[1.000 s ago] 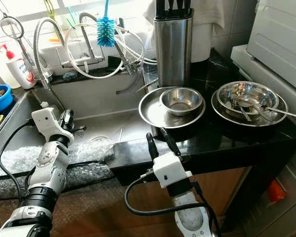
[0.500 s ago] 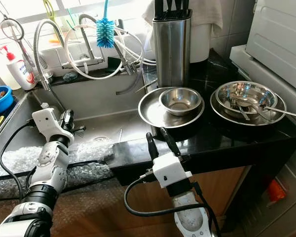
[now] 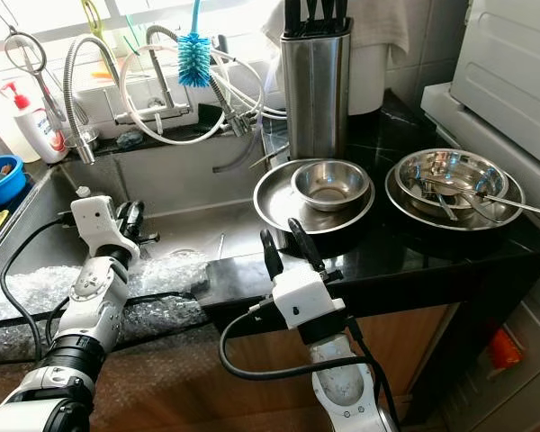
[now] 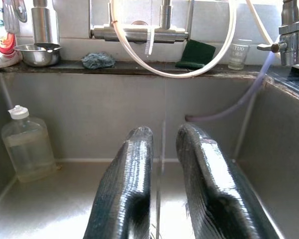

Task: Kitchen organization

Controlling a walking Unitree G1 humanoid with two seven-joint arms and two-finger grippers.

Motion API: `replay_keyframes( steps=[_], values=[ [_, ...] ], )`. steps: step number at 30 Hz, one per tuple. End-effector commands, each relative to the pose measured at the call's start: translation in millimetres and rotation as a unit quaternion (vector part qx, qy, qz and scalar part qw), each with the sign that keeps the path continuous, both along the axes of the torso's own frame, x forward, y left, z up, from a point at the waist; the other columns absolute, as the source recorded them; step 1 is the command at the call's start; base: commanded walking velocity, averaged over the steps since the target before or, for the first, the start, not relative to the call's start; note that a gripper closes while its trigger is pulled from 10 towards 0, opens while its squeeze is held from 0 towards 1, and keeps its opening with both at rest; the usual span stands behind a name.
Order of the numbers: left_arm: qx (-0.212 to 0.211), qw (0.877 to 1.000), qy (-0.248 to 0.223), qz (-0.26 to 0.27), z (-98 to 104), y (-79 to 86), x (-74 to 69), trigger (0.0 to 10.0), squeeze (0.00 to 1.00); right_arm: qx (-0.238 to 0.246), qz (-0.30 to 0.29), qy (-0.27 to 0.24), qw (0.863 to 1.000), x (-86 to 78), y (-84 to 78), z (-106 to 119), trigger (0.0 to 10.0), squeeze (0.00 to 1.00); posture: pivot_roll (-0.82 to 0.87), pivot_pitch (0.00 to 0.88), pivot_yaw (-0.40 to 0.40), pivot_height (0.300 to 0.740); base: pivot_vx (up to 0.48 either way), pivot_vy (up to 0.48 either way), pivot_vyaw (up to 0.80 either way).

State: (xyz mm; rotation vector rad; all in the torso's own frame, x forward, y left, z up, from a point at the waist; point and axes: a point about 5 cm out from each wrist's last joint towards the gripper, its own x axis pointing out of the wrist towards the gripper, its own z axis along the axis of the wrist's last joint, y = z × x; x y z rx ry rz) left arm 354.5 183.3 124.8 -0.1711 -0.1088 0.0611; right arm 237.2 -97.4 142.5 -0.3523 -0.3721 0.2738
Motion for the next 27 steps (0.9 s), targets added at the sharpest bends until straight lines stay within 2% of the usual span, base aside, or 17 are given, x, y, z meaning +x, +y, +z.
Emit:
replay_keyframes(
  steps=[1, 7, 8, 10, 11, 13, 15, 16, 18, 20, 21, 24, 27],
  values=[
    [0.005, 1.0, 0.027, 0.002, -12.4, 3.8, -4.5, 10.0, 1.0, -0.001, 0.006, 0.009, 1.0, 0.7, 3.5, -1.4, 10.0, 0.0, -0.12, 0.0, 0.153, 0.74, 0.0, 0.0, 0.0],
    [0.008, 1.0, 0.024, 0.007, -10.4, 3.9, -4.2, 10.0, 1.0, -0.001, 0.008, 0.012, 1.0, 1.2, 4.4, -1.7, 10.0, 0.0, -0.12, 0.0, 0.152, 0.74, 0.0, 0.0, 0.0],
    [0.002, 1.0, 0.006, 0.014, -4.7, 4.8, -3.6, 10.0, 0.0, -0.001, 0.008, 0.012, 1.0, 1.4, 4.5, -1.6, 10.0, 0.0, -0.12, 0.0, 0.152, 0.74, 0.0, 0.0, 0.0],
    [-0.002, 1.0, -0.011, 0.022, 1.0, 6.7, -3.2, 10.0, 0.0, -0.001, 0.008, 0.012, 1.0, 1.7, 4.5, -1.7, 10.0, 0.0, -0.12, 0.0, 0.152, 0.74, 0.0, 0.0, 0.0],
    [-0.004, 0.998, -0.046, 0.031, 15.1, 10.5, -2.1, 10.0, 0.0, -0.001, 0.007, 0.012, 1.0, 2.7, 4.5, -1.5, 10.0, 0.0, -0.12, 0.0, 0.152, 0.74, 0.0, 0.0, 0.0],
    [0.003, 0.997, -0.064, 0.031, 24.1, 12.2, -1.2, 10.0, 0.0, -0.001, 0.007, 0.012, 1.0, 3.3, 4.5, -1.0, 10.0, 0.0, -0.12, 0.0, 0.152, 0.74, 0.0, 0.0, 0.0],
    [0.018, 0.994, -0.099, 0.031, 45.6, 17.5, 0.7, 10.0, 0.0, 0.0, 0.006, 0.011, 1.0, 4.3, 4.7, -0.3, 10.0, 0.0, -0.12, 0.0, 0.154, 0.74, 0.0, 0.0, 0.0],
    [0.02, 0.994, -0.104, 0.031, 49.1, 18.5, 0.9, 10.0, 0.0, 0.0, 0.006, 0.011, 1.0, 4.4, 4.7, -0.3, 10.0, 0.0, -0.12, 0.0, 0.154, 0.74, 0.0, 0.0, 0.0],
    [0.04, 0.989, -0.139, 0.031, 71.4, 27.6, -1.4, 10.0, 0.0, 0.001, 0.006, 0.011, 1.0, 4.4, 4.4, -0.3, 10.0, 0.0, -0.11, 0.0, 0.156, 0.74, 0.0, 0.0, 0.0],
    [0.061, 0.986, -0.156, 0.027, 81.9, 34.0, -5.9, 10.0, 0.0, 0.001, 0.004, 0.011, 1.0, 4.6, 3.6, -0.3, 10.0, 0.0, -0.11, 0.0, 0.158, 0.74, 0.0, 0.0, 0.0],
    [0.087, 0.983, -0.162, 0.023, 87.2, 40.7, -12.4, 10.0, 0.0, 0.001, 0.003, 0.011, 1.0, 4.9, 2.7, -0.4, 10.0, 0.0, -0.1, 0.0, 0.16, 0.74, 0.0, 0.0, 0.0],
    [0.114, 0.98, -0.16, 0.029, 86.7, 54.0, -25.4, 10.0, 0.0, 0.002, 0.002, 0.011, 1.0, 4.6, 2.4, -1.0, 10.0, 0.0, -0.1, 0.0, 0.166, 0.74, 0.0, 0.0, 0.0],
    [0.14, 0.979, -0.141, 0.037, 77.6, 71.9, -42.9, 10.0, 0.0, 0.004, 0.002, 0.012, 1.0, 3.7, 2.7, -1.6, 10.0, 0.0, -0.1, 0.0, 0.172, 0.74, 0.0, 0.0, 0.0]
  ],
)
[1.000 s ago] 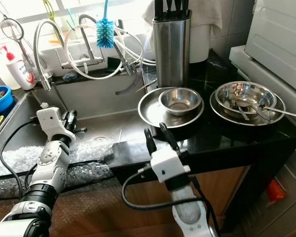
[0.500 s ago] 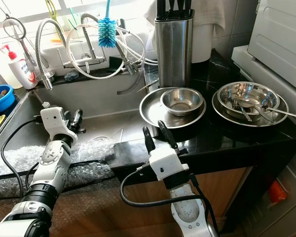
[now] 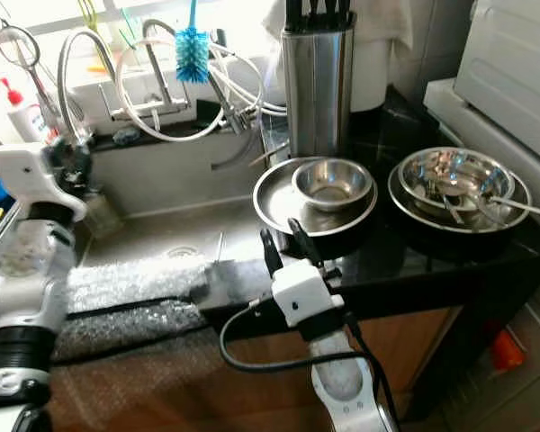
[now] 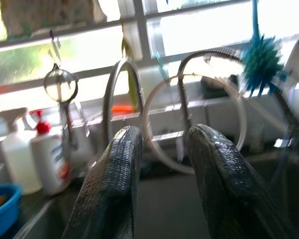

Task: Kitchen organization

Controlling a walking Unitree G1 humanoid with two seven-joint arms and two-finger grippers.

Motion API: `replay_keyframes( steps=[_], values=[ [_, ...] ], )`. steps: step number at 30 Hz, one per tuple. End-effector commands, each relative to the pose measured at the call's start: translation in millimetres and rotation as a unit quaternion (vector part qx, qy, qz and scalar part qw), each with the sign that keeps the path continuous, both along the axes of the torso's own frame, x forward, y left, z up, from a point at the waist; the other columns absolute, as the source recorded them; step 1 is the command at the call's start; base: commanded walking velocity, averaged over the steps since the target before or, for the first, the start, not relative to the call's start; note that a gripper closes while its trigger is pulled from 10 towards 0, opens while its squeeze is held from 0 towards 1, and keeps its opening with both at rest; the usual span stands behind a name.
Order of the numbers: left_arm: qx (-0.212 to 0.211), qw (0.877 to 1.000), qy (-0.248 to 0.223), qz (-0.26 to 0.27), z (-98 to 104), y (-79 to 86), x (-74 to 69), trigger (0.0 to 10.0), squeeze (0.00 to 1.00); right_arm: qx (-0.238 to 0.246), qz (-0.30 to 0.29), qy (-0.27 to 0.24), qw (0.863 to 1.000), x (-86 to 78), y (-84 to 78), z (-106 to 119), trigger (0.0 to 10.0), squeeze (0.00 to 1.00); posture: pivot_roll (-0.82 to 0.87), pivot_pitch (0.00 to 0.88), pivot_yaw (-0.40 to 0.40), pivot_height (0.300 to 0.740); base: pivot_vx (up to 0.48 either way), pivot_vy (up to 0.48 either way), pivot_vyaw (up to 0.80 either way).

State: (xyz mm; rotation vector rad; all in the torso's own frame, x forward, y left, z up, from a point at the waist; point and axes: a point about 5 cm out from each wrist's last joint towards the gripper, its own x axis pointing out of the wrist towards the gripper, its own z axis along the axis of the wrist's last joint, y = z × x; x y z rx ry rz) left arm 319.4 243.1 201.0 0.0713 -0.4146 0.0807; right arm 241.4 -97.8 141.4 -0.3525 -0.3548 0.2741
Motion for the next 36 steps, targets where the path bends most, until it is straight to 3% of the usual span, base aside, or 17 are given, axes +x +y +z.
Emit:
replay_keyframes(
  steps=[1, 5, 8, 9, 10, 18, 24, 30, 36],
  values=[
    [0.027, 1.0, 0.01, 0.013, -1.8, 16.5, -13.7, 10.0, 0.0, 0.005, 0.004, 0.003, 1.0, -0.7, 3.0, -0.8, 10.0, 0.0, -0.1, 0.0, 0.173, 0.74, 0.0, 0.0, 0.0],
    [0.039, 0.999, 0.021, 0.012, -3.5, 20.0, -21.7, 10.0, 0.0, 0.004, 0.003, 0.004, 1.0, -0.9, 2.9, -1.0, 10.0, 0.0, -0.1, 0.0, 0.173, 0.74, 0.0, 0.0, 0.0],
    [0.041, 0.997, 0.06, 0.035, -24.8, 34.3, -56.3, 10.0, 0.0, 0.004, 0.004, 0.005, 1.0, -2.8, 1.4, -2.3, 10.0, 0.0, -0.09, 0.0, 0.175, 0.74, 0.0, 0.0, 0.0],
    [0.041, 0.997, 0.06, 0.035, -24.8, 34.3, -56.3, 10.0, 0.0, 0.004, 0.004, 0.005, 1.0, -2.8, 1.4, -2.3, 10.0, 0.0, -0.09, 0.0, 0.175, 0.74, 0.0, 0.0, 0.0],
    [0.039, 0.995, 0.075, 0.044, -33.7, 36.1, -69.6, 10.0, 0.0, 0.004, 0.004, 0.005, 1.0, -3.0, 0.8, -2.5, 10.0, 0.0, -0.09, 0.0, 0.172, 0.74, 0.0, 0.0, 0.0],
    [0.006, 0.994, 0.094, 0.063, -46.5, 33.7, -95.2, 10.0, 0.0, 0.001, 0.004, 0.004, 1.0, -4.0, -1.7, -2.1, 10.0, 0.0, -0.1, 0.0, 0.176, 0.74, 0.0, 0.0, 0.0],
    [-0.017, 0.992, 0.111, 0.06, -56.4, 20.1, -103.3, 10.0, 0.0, 0.001, 0.001, 0.005, 1.0, -5.6, -2.2, -3.0, 10.0, 0.0, -0.1, 0.0, 0.18, 0.74, 0.0, 0.0, 0.0],
    [-0.017, 0.99, 0.127, 0.06, -59.7, 20.0, -109.1, 10.0, 0.0, 0.001, -0.005, 0.007, 1.0, -6.8, -5.4, -4.3, 10.0, 0.0, -0.1, 0.0, 0.183, 0.74, 0.0, 0.0, 0.0],
    [0.003, 0.991, 0.131, 0.032, -62.0, 16.1, -102.8, 10.0, 0.0, 0.0, -0.007, 0.007, 1.0, -5.9, -6.9, -4.5, 10.0, 0.0, -0.1, 0.0, 0.169, 0.74, 0.0, 0.0, 0.0]
  ],
)
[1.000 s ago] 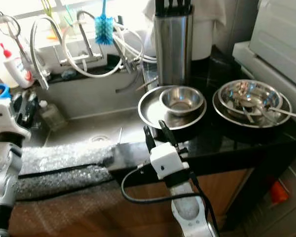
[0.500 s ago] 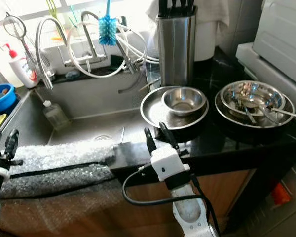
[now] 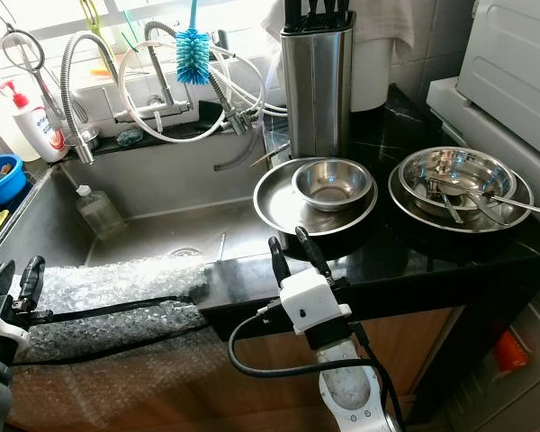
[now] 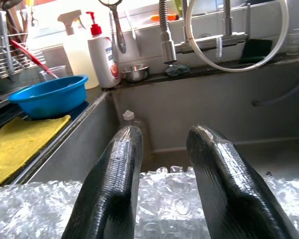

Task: Kitchen organization

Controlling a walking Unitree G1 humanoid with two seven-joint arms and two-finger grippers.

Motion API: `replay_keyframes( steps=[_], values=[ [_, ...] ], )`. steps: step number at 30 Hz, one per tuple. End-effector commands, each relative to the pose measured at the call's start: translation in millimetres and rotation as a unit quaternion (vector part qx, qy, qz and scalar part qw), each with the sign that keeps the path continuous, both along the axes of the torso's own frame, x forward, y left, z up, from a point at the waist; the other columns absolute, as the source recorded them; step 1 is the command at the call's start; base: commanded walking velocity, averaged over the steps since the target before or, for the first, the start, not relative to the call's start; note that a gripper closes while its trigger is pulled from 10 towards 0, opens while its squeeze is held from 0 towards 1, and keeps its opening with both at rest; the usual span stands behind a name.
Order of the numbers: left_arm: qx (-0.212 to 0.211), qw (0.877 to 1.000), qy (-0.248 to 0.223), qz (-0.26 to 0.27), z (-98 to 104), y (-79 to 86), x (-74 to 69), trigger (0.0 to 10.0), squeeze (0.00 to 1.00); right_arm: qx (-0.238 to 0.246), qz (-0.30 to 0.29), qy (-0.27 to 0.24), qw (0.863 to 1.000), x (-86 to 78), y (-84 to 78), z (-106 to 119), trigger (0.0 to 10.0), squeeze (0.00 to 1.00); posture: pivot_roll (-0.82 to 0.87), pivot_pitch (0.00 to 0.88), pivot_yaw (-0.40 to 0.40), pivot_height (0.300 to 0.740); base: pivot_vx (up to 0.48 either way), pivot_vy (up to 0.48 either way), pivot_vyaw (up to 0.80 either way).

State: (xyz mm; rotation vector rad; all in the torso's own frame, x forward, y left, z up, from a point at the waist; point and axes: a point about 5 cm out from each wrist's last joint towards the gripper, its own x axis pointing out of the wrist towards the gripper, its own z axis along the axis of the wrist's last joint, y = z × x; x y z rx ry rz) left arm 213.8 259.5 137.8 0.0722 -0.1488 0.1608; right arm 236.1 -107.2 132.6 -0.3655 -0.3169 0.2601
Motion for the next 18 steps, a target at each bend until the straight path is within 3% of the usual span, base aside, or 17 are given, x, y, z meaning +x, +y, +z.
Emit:
replay_keyframes(
  steps=[1, 8, 12, 18],
  values=[
    [0.029, 0.999, 0.005, -0.033, -0.1, -1.9, 8.1, 10.0, 0.0, 0.006, 0.007, -0.01, 1.0, -0.2, 3.1, 4.8, 10.0, 0.0, -0.1, 0.0, 0.164, 0.74, 0.0, 0.0, 0.0],
    [0.046, 0.997, 0.001, -0.06, 2.6, -0.3, 21.8, 10.0, 0.0, 0.0, 0.0, -0.011, 1.0, 3.8, -3.3, 6.2, 10.0, 0.0, -0.09, 0.0, 0.143, 0.74, 0.0, 0.0, 0.0],
    [0.065, 0.996, 0.004, -0.062, 1.8, 10.0, 29.1, 10.0, 0.0, -0.003, 0.001, -0.015, 1.0, 7.2, -3.9, 8.9, 10.0, 0.0, -0.09, 0.0, 0.139, 0.74, 0.0, 0.0, 0.0],
    [0.074, 0.995, 0.008, -0.065, 0.5, 14.3, 24.5, 10.0, 0.0, -0.003, -0.004, -0.018, 1.0, 8.8, -6.1, 10.8, 10.0, 0.0, -0.08, 0.0, 0.131, 0.74, 0.0, 0.0, 0.0]
  ],
)
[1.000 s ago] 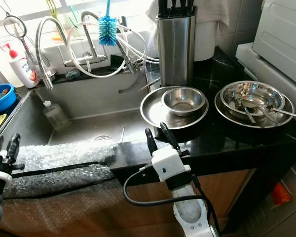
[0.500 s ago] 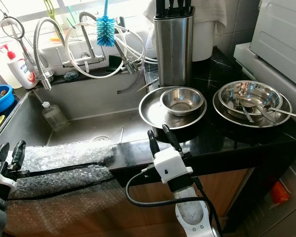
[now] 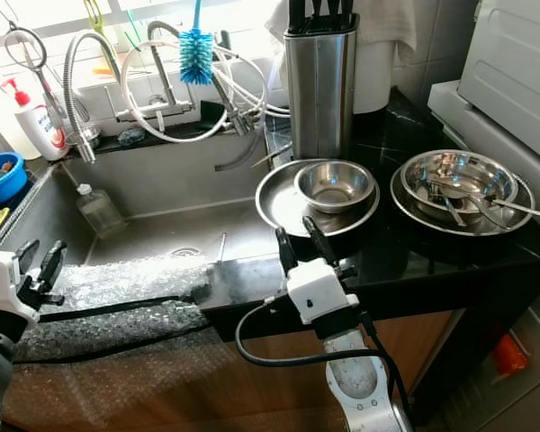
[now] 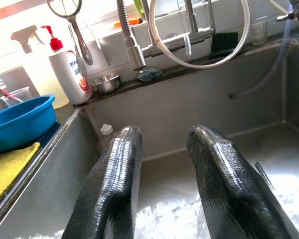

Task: Kitchen organization

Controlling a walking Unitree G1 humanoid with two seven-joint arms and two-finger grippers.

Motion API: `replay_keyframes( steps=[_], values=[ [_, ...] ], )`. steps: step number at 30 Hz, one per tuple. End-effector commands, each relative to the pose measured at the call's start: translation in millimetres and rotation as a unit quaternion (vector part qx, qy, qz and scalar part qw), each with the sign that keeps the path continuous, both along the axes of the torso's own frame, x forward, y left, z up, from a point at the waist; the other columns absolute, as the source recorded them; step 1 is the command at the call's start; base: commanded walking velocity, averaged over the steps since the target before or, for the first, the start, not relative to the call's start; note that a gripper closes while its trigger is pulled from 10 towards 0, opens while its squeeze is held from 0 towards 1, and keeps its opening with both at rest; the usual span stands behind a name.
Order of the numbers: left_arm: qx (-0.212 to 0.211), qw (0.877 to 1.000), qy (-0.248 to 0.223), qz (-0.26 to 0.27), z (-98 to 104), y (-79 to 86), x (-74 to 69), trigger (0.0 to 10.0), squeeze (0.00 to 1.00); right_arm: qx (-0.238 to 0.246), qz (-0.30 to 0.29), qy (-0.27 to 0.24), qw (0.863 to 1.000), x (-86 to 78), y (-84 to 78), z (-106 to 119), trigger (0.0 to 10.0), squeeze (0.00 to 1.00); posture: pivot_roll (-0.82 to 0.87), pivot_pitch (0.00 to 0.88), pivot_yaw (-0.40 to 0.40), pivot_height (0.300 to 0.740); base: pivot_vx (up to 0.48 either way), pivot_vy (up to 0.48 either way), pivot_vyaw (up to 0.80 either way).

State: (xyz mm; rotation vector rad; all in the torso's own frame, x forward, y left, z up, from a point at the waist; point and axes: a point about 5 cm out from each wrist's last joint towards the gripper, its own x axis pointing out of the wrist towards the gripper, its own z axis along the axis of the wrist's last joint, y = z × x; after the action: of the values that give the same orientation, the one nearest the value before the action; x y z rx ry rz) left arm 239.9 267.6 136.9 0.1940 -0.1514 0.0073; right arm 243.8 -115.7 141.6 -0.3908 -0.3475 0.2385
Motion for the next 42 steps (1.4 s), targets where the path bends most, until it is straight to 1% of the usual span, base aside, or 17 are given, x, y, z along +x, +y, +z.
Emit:
replay_keyframes(
  steps=[1, 2, 3, 5, 12, 18, 22, 26, 31, 35, 37, 39, 40, 41, 42],
  values=[
    [0.015, 1.0, 0.004, 0.003, 0.2, 7.3, -2.9, 10.0, 0.0, 0.004, 0.006, 0.0, 1.0, 1.4, 2.0, 1.9, 10.0, 0.0, -0.08, 0.0, 0.128, 0.74, 0.0, 0.0, 0.0],
    [0.026, 1.0, 0.006, -0.001, -0.4, 10.4, -4.9, 10.0, 0.0, 0.002, 0.007, 0.0, 1.0, 1.6, 1.0, 2.2, 10.0, 0.0, -0.08, 0.0, 0.126, 0.74, 0.0, 0.0, 0.0],
    [0.026, 1.0, 0.006, -0.001, -0.4, 10.4, -4.9, 10.0, 0.0, 0.002, 0.007, 0.0, 1.0, 1.6, 1.0, 2.2, 10.0, 0.0, -0.08, 0.0, 0.126, 0.74, 0.0, 0.0, 0.0],
    [0.035, 0.999, 0.009, 0.001, -0.4, 16.3, -8.9, 10.0, 0.0, 0.0, 0.002, -0.001, 1.0, 2.5, -3.1, 2.9, 10.0, 0.0, -0.08, 0.0, 0.121, 0.74, 0.0, 0.0, 0.0],
    [0.042, 0.999, 0.015, -0.001, -3.2, 17.9, -11.6, 10.0, 0.0, -0.001, 0.001, 0.0, 1.0, 3.3, -4.3, 2.7, 10.0, 0.0, -0.08, 0.0, 0.121, 0.74, 0.0, 0.0, 0.0],
    [0.045, 0.998, 0.034, 0.004, -15.2, 20.7, -15.9, 10.0, 0.0, -0.002, -0.001, -0.001, 1.0, 5.4, -4.5, 3.3, 10.0, 0.0, -0.08, 0.0, 0.125, 0.74, 0.0, 0.0, 0.0],
    [0.038, 0.999, 0.034, 0.004, -17.1, 15.4, -15.7, 10.0, 0.0, -0.002, -0.005, -0.004, 1.0, 6.1, -6.7, 4.8, 10.0, 0.0, -0.08, 0.0, 0.123, 0.74, 0.0, 0.0, 0.0],
    [0.034, 0.999, 0.034, 0.005, -18.5, 13.7, -15.0, 10.0, 0.0, -0.002, -0.006, -0.004, 1.0, 6.3, -6.9, 4.9, 10.0, 0.0, -0.08, 0.0, 0.124, 0.74, 0.0, 0.0, 0.0],
    [0.027, 0.999, 0.037, 0.003, -25.1, 7.7, -14.8, 10.0, 0.0, 0.004, -0.012, -0.005, 1.0, 9.5, -7.9, 8.7, 10.0, 0.0, -0.08, 0.0, 0.125, 0.74, 0.0, 0.0, 0.0],
    [0.025, 0.999, 0.038, 0.002, -26.0, 5.5, -14.4, 10.0, 0.0, 0.014, -0.027, -0.003, 1.0, 13.9, -10.3, 15.0, 10.0, 0.0, -0.08, 0.0, 0.128, 0.74, 0.0, 0.0, 0.0],
    [0.022, 0.999, 0.04, 0.001, -27.1, 3.9, -14.0, 10.0, 0.0, 0.01, -0.041, 0.002, 0.999, 20.4, -13.3, 21.4, 10.0, 0.0, -0.08, 0.0, 0.129, 0.74, 0.0, 0.0, 0.0],
    [0.021, 0.999, 0.041, 0.0, -27.9, 2.7, -13.6, 10.0, 0.0, 0.004, -0.044, 0.008, 0.999, 25.3, -14.5, 26.2, 10.0, 0.0, -0.09, 0.0, 0.132, 0.74, 0.0, 0.0, 0.0],
    [0.02, 0.999, 0.041, -0.001, -28.1, 2.0, -13.2, 10.0, 0.0, -0.005, -0.048, 0.009, 0.999, 30.7, -16.4, 32.7, 10.0, 0.0, -0.09, 0.0, 0.132, 0.74, 0.0, 0.0, 0.0],
    [0.02, 0.999, 0.041, -0.001, -28.1, 2.0, -13.2, 10.0, 0.0, -0.005, -0.048, 0.009, 0.999, 30.7, -16.4, 32.7, 10.0, 0.0, -0.09, 0.0, 0.132, 0.74, 0.0, 0.0, 0.0],
    [0.018, 0.999, 0.041, -0.001, -28.5, 1.0, -12.4, 10.0, 0.0, -0.009, -0.045, 0.01, 0.999, 36.3, -17.9, 40.2, 10.0, 0.0, -0.09, 0.0, 0.131, 0.74, 0.0, 0.0, 0.0]
  ],
)
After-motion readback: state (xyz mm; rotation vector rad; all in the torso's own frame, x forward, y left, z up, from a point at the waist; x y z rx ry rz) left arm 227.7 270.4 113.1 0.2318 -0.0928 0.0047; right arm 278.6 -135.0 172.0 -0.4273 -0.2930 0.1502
